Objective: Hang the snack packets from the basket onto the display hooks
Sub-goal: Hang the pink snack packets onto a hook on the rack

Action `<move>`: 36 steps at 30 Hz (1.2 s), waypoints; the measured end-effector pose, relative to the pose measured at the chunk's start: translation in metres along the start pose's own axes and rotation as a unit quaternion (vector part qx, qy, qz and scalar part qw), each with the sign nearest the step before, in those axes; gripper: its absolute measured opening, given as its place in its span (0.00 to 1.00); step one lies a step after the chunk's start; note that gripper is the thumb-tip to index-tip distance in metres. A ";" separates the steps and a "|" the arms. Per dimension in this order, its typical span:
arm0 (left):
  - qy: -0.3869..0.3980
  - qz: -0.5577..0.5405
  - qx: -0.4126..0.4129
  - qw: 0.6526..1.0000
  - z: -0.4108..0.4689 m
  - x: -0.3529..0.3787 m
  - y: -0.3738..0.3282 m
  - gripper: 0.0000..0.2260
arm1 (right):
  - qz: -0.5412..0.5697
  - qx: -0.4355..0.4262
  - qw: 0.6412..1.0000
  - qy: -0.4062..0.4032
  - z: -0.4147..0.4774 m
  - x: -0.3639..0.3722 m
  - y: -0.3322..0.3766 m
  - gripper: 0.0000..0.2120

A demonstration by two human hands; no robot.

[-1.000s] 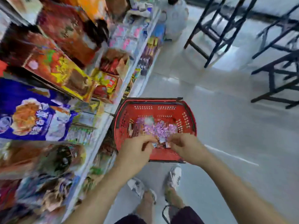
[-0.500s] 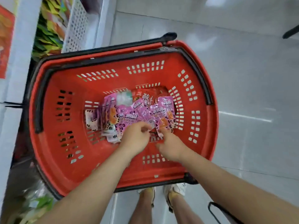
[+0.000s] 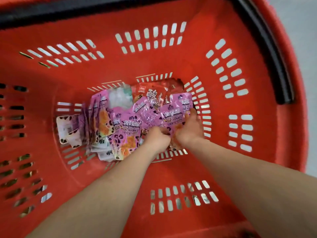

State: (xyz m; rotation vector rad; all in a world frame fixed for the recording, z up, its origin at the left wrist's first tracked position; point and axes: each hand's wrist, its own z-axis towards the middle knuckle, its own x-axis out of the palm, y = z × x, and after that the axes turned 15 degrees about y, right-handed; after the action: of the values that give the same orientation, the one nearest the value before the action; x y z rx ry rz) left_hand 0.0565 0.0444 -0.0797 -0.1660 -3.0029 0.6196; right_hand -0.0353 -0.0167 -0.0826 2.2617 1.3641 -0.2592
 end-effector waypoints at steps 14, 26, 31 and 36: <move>-0.256 -0.007 -0.020 0.966 0.007 -0.028 0.010 0.26 | 0.144 0.000 0.989 -0.024 -0.003 0.013 0.006 0.02; -0.320 0.170 -0.035 0.931 0.015 -0.063 0.008 0.38 | 0.398 -0.010 0.917 -0.003 -0.026 -0.008 0.021 0.09; -0.319 0.173 0.019 0.931 0.018 -0.059 0.011 0.44 | 0.431 -0.039 0.900 0.044 -0.026 -0.003 0.020 0.08; -0.330 -0.004 0.097 0.939 0.010 -0.065 0.014 0.43 | 0.363 -0.052 0.930 0.005 -0.022 0.004 0.017 0.18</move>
State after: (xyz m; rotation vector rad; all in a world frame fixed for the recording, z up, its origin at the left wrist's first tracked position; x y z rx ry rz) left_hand 0.1210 0.0454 -0.0974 0.0887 -3.5259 1.1716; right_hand -0.0207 -0.0095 -0.0598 2.4915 0.4508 0.0778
